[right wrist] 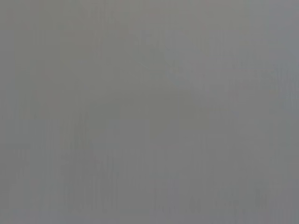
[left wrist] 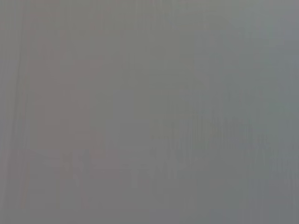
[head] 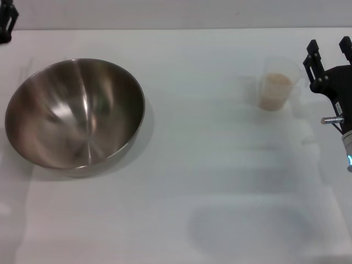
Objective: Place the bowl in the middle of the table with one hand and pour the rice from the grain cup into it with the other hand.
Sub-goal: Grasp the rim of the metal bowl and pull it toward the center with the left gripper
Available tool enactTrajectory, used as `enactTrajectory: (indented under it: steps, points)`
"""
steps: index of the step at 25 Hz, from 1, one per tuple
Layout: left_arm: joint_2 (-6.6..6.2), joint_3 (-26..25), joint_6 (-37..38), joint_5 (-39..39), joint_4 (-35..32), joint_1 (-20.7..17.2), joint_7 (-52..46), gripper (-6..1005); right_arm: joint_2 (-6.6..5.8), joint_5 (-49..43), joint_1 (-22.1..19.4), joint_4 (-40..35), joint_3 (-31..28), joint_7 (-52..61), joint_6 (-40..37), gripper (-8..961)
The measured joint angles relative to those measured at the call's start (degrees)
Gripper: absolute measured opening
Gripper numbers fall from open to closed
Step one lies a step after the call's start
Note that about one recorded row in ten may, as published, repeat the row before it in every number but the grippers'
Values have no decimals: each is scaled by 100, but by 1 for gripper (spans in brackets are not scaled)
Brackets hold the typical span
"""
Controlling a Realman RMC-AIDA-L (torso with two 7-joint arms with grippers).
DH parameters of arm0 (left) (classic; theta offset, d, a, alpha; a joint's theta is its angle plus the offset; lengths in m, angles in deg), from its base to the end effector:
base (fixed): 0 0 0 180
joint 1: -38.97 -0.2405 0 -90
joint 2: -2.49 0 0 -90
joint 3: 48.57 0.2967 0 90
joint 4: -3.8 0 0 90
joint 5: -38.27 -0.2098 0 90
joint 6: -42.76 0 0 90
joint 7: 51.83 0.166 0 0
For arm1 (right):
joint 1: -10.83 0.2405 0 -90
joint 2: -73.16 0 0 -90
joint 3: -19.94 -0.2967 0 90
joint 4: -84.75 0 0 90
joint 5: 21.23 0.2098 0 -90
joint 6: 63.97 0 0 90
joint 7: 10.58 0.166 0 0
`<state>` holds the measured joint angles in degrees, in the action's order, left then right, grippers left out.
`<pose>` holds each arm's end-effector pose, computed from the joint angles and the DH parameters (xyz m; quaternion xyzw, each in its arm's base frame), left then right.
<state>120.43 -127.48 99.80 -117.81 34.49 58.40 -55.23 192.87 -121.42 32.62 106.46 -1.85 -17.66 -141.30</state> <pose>-0.3209 0.3980 0.0153 -0.6438 -0.1888 -0.3449 0.6565 0.3210 0.3348 -0.0582 -0.6607 0.2019 0.3394 0.6384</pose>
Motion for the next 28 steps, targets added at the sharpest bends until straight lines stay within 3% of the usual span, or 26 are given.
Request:
enactTrajectory:
  steps: [1,2,3,6,10,11,12,13,15,16,18,20,21,28]
  points:
    - [-48,0,-358,-7,374,-100,1,799,0,0,0,0,0,-1,0,629]
    - [-170,-17,-1261,-25,1131,-268,22,799,0,0,1,0,-1,-19,0,629]
    - [-170,-17,-1261,-25,1131,-268,22,799,0,0,1,0,-1,-19,0,629]
    - [-364,-164,-2997,-176,2265,-418,39,799,-1,0,1,0,-2,-21,1,629]
    - [-448,-588,-4901,-501,3616,-608,44,798,-4,0,6,0,-18,-29,0,629]
    - [-445,-724,-5314,-551,3953,-650,51,798,-5,0,13,-2,-18,-30,1,629]
    - [-422,-988,-6279,-606,4595,-718,120,797,-9,0,32,-7,-12,-31,0,629]
    - [-422,-988,-6279,-606,4595,-718,120,797,-9,0,32,-7,-12,-31,0,629]
    - [-366,-1313,-7365,-598,5269,-763,307,795,-15,0,61,-23,-7,-32,0,629]
    - [-366,-1313,-7365,-598,5269,-763,307,794,-16,0,75,-31,-4,-32,0,629]
    - [-179,-1800,-9070,-580,6191,-737,694,793,-17,0,97,-42,0,-33,-1,629]
    - [-126,-1901,-9430,-579,6341,-709,806,792,-18,0,132,-48,0,-34,-1,629]
    - [-8,-2146,-10177,-577,6706,-635,1096,791,-18,0,146,-50,0,-34,-1,629]
    - [5,-2663,-11523,-496,7031,-386,1214,786,-18,0,200,-71,-1,-36,-2,630]
